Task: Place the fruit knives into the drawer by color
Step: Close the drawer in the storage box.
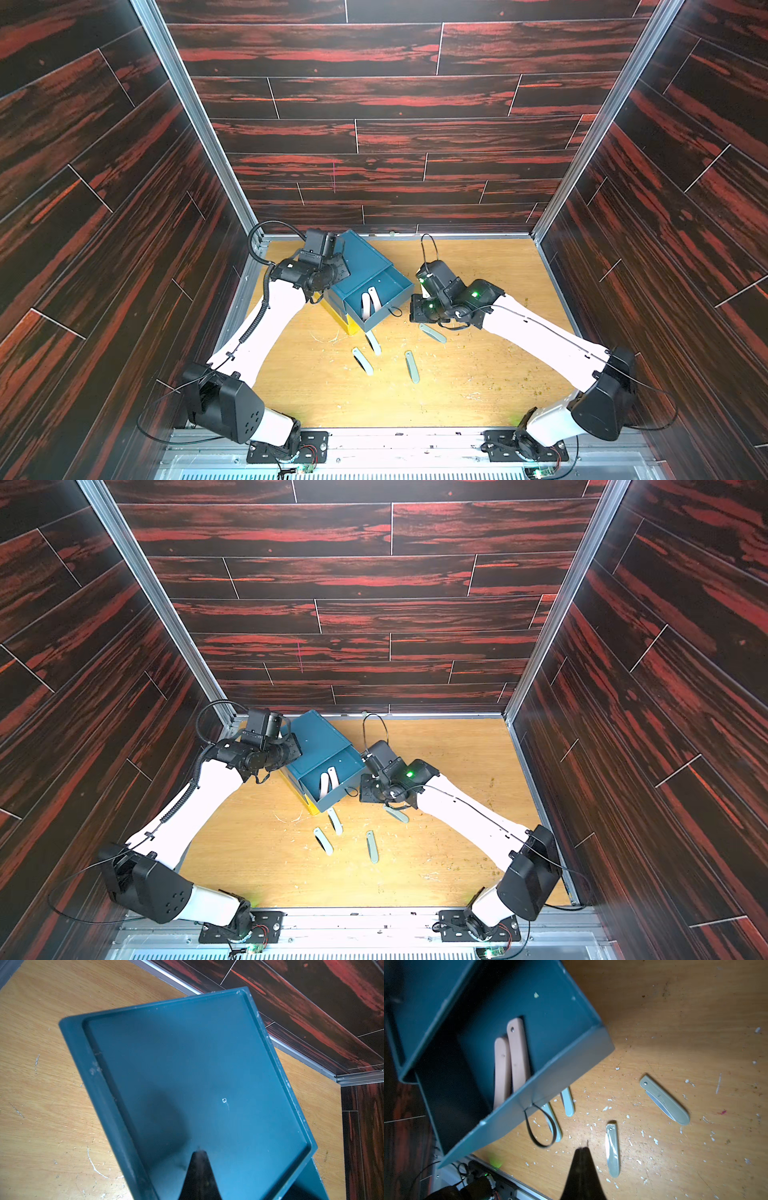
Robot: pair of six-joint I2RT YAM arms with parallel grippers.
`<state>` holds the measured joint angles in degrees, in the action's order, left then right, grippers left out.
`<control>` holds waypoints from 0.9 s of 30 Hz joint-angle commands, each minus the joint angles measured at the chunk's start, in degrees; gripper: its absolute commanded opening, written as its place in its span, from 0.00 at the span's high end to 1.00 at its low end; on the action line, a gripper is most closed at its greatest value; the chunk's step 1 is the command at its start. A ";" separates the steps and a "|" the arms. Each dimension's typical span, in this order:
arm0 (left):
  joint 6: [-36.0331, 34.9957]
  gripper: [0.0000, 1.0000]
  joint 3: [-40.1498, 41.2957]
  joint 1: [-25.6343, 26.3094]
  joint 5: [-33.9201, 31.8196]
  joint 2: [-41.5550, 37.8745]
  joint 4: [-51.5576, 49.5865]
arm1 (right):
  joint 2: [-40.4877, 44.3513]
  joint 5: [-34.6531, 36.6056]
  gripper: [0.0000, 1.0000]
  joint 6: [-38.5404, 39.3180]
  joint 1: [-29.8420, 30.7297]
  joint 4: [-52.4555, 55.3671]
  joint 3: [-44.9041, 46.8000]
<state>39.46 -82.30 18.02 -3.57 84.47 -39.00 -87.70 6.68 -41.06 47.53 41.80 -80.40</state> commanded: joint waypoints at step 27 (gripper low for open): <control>1.15 1.00 4.26 0.17 -0.73 -0.05 1.03 | -8.09 -10.00 1.00 0.45 -2.01 -9.93 -4.30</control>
<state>40.38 -79.64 18.02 -3.64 85.03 -35.05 -94.39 -1.87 -41.06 45.60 33.06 -83.44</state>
